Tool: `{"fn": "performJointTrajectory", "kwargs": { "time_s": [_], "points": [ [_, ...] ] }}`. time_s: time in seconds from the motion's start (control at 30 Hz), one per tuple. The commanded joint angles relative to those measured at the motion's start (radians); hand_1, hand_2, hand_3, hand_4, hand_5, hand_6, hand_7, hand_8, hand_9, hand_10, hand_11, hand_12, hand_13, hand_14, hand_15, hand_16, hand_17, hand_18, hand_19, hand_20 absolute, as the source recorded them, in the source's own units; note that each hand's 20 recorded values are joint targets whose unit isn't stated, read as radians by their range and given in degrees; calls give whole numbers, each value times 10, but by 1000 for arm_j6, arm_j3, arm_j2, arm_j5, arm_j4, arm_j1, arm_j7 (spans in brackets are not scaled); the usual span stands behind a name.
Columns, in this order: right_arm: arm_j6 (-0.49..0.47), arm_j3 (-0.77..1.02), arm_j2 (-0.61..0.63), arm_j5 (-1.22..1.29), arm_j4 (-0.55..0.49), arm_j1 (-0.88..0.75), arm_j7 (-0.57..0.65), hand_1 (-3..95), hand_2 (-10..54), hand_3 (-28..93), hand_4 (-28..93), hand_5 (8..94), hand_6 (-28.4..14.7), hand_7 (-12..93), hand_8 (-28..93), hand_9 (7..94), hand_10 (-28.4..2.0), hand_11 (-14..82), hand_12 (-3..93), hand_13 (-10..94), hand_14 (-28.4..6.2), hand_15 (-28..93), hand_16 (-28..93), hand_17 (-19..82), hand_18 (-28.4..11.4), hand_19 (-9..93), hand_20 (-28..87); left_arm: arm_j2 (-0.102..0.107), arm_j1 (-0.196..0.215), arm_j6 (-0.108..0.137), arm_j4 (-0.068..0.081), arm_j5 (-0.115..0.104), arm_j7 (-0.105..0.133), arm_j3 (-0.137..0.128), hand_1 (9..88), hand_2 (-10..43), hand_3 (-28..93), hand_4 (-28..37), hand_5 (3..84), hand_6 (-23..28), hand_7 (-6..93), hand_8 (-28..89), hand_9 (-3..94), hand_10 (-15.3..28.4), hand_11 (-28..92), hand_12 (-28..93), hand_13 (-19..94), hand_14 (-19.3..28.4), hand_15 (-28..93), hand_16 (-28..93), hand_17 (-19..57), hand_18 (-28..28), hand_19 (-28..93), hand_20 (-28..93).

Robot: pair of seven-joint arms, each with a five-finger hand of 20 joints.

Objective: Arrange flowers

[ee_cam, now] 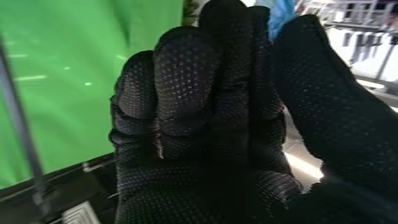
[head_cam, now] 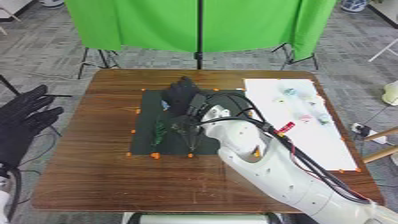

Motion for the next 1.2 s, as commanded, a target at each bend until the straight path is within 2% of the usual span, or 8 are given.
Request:
{"fn": "performJointTrajectory", "kwargs": {
  "time_s": [0.03,0.07,0.13,0.43,0.57,0.8,0.93,1.2],
  "points": [
    [-15,-25,-110,-78,90,-23,-33,464,-95,824,-283,682,44,556,-70,877,-30,193,463,749,-18,610,295,323,-146,806,377,44,-68,-25,30,0,-23,22,267,78,728,-258,343,28,170,-107,283,115,221,77,272,147,459,-54,-75,206,519,59],
    [-7,-40,-120,-78,100,-18,-21,463,-95,826,-283,681,44,557,-67,875,-30,194,465,748,-19,610,296,322,-146,806,377,53,-90,-26,41,-2,-31,35,267,78,728,-258,343,28,171,-107,283,115,221,77,272,147,460,-54,-75,206,519,59],
    [-8,-62,-134,-90,108,-14,0,462,-95,827,-283,681,44,556,-67,874,-30,195,466,747,-18,611,299,321,-146,806,378,56,-106,-30,46,2,-37,47,267,79,729,-258,343,28,172,-107,283,115,221,76,270,150,462,-55,-75,206,519,59],
    [2,-112,-178,-121,136,-23,35,458,-95,838,-283,676,44,558,-53,869,-31,197,474,740,-17,607,316,315,-147,803,380,67,-161,-46,63,8,-62,87,263,77,733,-250,335,21,182,-109,275,107,221,73,262,145,461,-62,-76,204,517,57],
    [20,-112,-194,-132,150,-40,54,453,-95,846,-283,673,47,550,-28,870,-30,191,481,741,-16,597,331,314,-148,800,384,68,-177,-49,71,9,-70,99,255,74,737,-242,320,6,198,-114,265,93,214,68,253,117,439,-68,-74,193,508,54],
    [55,-118,-207,-157,191,-37,88,450,-95,848,-283,676,49,523,-3,873,-28,172,491,743,-16,584,345,311,-149,795,389,64,-195,-57,78,13,-78,117,249,72,737,-232,307,-6,212,-123,257,82,214,65,250,98,417,-63,-71,185,500,56],
    [72,-123,-210,-181,204,-36,99,450,-95,846,-283,674,49,516,0,872,-30,164,490,741,-16,579,346,310,-150,794,391,63,-197,-53,78,12,-79,122,249,71,736,-231,305,-6,214,-124,255,81,214,65,250,98,415,-59,-71,185,498,58],
    [45,-108,-215,-188,210,-44,98,446,-95,842,-283,655,50,512,7,860,-28,156,487,731,-13,574,354,301,-151,787,393,58,-195,-56,78,13,-84,121,249,72,735,-232,305,-6,215,-124,254,80,216,66,247,99,415,-56,-72,185,496,62]
  ]
}}
